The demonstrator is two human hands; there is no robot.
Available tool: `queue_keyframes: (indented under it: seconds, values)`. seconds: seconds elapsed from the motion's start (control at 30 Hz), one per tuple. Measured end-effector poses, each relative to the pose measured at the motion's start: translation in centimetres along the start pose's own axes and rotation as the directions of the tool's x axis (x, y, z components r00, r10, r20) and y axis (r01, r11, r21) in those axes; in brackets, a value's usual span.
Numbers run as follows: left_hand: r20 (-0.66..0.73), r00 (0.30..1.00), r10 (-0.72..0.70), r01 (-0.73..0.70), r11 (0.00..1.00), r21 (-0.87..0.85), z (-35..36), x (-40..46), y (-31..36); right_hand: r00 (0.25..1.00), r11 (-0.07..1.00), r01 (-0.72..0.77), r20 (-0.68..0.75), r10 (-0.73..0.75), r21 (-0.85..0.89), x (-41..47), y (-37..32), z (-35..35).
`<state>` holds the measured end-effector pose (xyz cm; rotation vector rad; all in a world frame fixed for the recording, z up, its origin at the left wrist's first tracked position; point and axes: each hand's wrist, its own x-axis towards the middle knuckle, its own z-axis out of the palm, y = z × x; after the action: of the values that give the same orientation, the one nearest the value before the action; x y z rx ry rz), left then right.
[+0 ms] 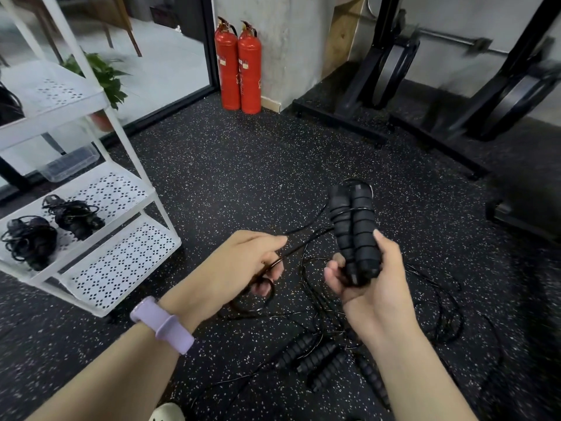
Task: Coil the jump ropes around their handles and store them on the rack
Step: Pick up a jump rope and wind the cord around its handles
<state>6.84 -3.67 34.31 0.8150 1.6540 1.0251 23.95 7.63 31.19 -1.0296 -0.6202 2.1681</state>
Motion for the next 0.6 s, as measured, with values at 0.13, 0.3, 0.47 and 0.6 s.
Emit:
queue_keyframes:
  seconds: [0.13,0.3,0.47,0.6]
  values:
    - [-0.056,0.998,0.010,0.003,0.971,0.241,0.2,0.5,-1.1,0.992,0.998,-0.067,0.113,0.065,0.017,-0.2,-0.3,0.2]
    - [-0.047,0.998,0.042,-0.020,0.918,0.396,0.7,0.4,-1.8,0.992,0.982,-0.069,0.097,0.087,-0.175,-0.1,0.2,0.5]
    - [-0.083,0.996,0.019,0.011,0.940,0.342,0.2,0.6,-2.0,0.985,0.982,-0.112,0.113,0.129,-0.150,0.1,-0.1,0.4]
    - [-0.082,0.996,-0.041,0.052,0.990,0.133,-0.3,0.7,-1.7,0.984,0.981,-0.109,0.122,0.129,-0.159,0.2,0.0,0.2]
